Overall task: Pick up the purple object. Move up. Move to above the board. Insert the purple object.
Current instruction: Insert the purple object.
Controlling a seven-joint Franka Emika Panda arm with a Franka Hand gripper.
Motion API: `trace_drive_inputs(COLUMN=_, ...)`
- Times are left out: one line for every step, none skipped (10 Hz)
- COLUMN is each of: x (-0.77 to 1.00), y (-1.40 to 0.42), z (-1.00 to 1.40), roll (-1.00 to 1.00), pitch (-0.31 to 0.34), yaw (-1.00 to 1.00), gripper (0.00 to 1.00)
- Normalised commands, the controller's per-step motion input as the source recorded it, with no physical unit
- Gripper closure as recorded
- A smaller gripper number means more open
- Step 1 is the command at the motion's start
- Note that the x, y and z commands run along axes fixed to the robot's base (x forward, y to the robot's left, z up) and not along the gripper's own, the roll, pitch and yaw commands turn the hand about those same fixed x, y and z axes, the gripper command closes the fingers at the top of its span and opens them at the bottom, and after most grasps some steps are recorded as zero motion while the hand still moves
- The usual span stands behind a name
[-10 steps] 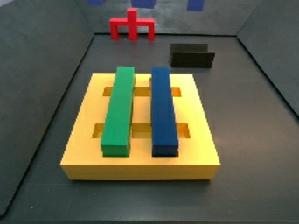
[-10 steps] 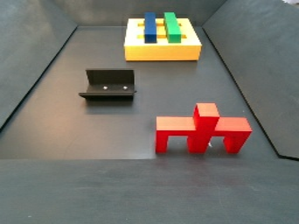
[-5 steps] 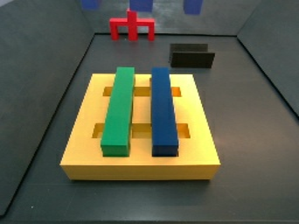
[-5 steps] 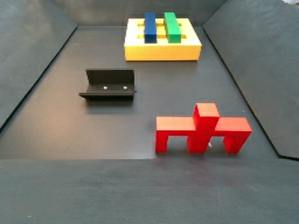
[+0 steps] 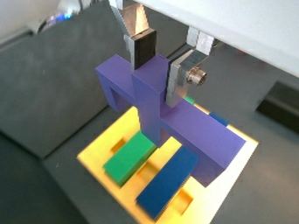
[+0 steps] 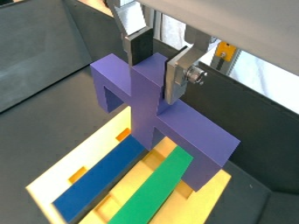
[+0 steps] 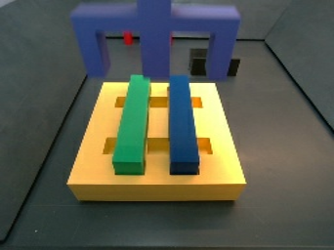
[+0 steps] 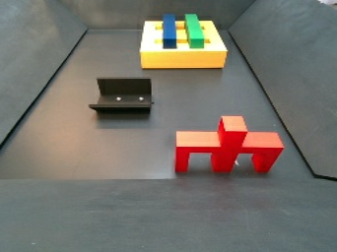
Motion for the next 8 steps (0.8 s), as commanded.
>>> trace_drive_inputs(x=0.0, y=-0.04, z=-0.76, roll=0.0, pitch=-0.243, yaw=0.17, gripper=1.0)
trace_drive_inputs(x=0.0, y=-0.05, z=-0.8, roll=0.1, pitch=-0.196, yaw=0.11, gripper=1.0)
trace_drive_inputs(x=0.0, y=-0.03, z=-0.68, roll=0.25, pitch=-0.149, yaw=0.08, gripper=1.0)
trace_drive_inputs(x=-0.03, y=-0.07, z=-0.63, roll=0.28, pitch=-0.17, yaw=0.09, gripper=1.0)
trace_drive_inputs(x=-0.06, y=-0.14, z=-0.54, roll=0.31, pitch=-0.169, yaw=0.09, gripper=1.0)
trace_drive_inputs(x=-0.04, y=-0.08, z=-0.31, roll=0.24, pitch=-0.071, yaw=0.06, gripper=1.0)
trace_drive_inputs(x=0.03, y=-0.2, z=-0.13, roll=0.2, pitch=-0.017, yaw=0.09, gripper=1.0)
trace_drive_inputs(x=0.17, y=-0.19, z=-0.01, roll=0.09, pitch=0.0, yaw=0.12, gripper=1.0)
